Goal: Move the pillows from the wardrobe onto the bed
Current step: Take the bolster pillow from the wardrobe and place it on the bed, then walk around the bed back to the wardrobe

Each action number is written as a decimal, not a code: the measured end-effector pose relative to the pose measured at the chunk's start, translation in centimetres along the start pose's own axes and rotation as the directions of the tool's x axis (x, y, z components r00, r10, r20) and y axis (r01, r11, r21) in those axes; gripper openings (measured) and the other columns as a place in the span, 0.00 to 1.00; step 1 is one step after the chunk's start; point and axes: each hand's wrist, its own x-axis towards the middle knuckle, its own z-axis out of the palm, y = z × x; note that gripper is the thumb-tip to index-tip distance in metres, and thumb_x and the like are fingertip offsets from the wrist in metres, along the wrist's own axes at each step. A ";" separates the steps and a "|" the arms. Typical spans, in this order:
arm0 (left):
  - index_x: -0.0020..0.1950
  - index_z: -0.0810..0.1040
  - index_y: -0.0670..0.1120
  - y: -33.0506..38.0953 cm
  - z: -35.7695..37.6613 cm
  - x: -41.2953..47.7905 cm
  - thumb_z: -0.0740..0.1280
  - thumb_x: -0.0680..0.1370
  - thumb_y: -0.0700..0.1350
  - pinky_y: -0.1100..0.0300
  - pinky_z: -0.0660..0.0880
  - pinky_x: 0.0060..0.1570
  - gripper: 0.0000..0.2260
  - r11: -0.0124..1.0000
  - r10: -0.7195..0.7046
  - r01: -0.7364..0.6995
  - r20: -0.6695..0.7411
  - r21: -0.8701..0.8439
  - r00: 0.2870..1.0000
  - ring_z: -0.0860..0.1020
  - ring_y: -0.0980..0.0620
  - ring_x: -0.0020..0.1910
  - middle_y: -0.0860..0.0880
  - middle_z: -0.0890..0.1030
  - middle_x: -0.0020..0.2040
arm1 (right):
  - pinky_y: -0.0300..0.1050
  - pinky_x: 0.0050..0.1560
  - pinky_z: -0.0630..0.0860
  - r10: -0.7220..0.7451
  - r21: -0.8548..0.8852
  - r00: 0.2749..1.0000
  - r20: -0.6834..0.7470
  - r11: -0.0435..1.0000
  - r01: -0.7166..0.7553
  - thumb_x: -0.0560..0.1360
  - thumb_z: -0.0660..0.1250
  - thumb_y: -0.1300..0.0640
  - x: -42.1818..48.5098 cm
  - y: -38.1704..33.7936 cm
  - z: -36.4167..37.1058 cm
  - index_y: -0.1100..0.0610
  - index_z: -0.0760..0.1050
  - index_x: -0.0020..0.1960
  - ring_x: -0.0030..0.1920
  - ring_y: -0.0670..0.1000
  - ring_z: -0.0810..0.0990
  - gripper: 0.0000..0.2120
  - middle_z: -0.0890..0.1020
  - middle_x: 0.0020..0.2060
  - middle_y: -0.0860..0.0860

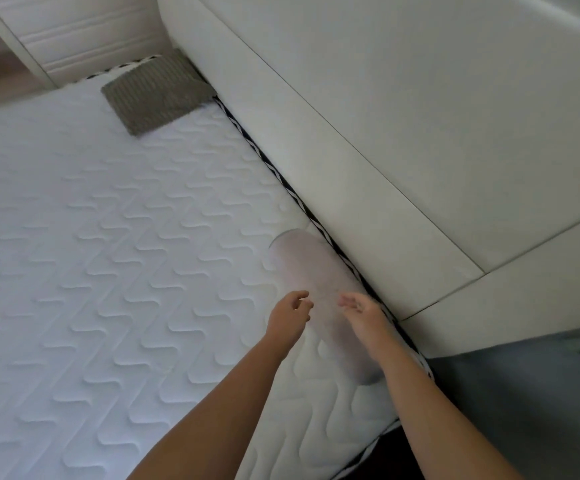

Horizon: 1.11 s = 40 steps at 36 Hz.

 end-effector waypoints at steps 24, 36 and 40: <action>0.45 0.78 0.53 -6.9 -9.1 -12.1 0.61 0.78 0.42 0.69 0.71 0.38 0.09 0.969 0.124 -0.165 -0.216 -0.185 0.968 0.82 0.59 0.41 0.54 0.84 0.42 | 0.25 0.29 0.70 -0.132 0.269 0.985 -0.115 0.950 0.159 0.76 0.59 0.68 -10.8 -3.0 7.7 0.56 0.74 0.46 0.28 0.35 0.78 0.10 0.80 0.38 0.51; 0.46 0.79 0.51 -16.0 -16.8 -25.6 0.61 0.79 0.42 0.64 0.70 0.40 0.08 0.906 0.110 -0.256 -0.394 -0.337 0.912 0.82 0.60 0.39 0.54 0.85 0.38 | 0.38 0.40 0.70 -0.257 0.184 0.960 0.109 0.955 0.234 0.76 0.60 0.65 -24.1 -4.2 18.0 0.52 0.75 0.45 0.38 0.45 0.79 0.10 0.82 0.39 0.48; 0.46 0.79 0.50 -19.6 -19.4 -30.2 0.61 0.79 0.42 0.63 0.70 0.42 0.08 0.881 0.076 -0.270 -0.446 -0.389 0.892 0.82 0.59 0.39 0.53 0.85 0.39 | 0.37 0.39 0.71 -0.264 0.174 0.950 0.164 0.956 0.236 0.76 0.60 0.66 -28.8 -2.8 21.5 0.54 0.75 0.46 0.37 0.45 0.79 0.09 0.82 0.39 0.49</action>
